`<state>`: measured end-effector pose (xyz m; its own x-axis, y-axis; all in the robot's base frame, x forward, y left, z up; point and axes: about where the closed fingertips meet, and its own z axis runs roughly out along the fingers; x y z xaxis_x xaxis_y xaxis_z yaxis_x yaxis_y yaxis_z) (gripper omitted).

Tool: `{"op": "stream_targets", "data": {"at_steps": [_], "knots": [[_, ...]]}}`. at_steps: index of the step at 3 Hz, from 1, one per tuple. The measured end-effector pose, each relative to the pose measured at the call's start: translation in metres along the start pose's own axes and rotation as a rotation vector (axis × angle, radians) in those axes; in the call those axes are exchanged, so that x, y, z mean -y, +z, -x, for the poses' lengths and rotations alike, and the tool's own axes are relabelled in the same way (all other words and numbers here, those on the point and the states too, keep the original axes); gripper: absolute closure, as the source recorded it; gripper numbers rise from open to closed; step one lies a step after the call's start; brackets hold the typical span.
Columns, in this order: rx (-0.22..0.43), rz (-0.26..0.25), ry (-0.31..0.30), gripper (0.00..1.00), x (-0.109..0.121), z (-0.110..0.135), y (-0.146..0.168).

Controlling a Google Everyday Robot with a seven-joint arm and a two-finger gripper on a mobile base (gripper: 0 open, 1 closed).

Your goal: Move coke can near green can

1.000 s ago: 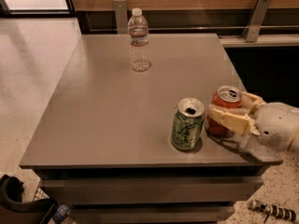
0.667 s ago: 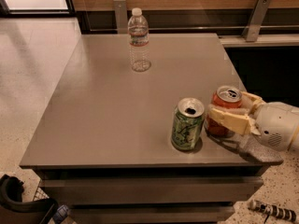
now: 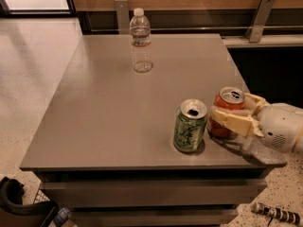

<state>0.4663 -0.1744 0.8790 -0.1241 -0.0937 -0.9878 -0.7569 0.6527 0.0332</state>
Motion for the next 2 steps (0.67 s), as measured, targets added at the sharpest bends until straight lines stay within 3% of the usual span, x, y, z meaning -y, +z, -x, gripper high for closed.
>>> {"op": "stream_targets", "data": {"at_steps": [2], "knots": [[-0.001, 0.006, -0.004, 0.0, -0.0026, 0.0017, 0.003]]}}
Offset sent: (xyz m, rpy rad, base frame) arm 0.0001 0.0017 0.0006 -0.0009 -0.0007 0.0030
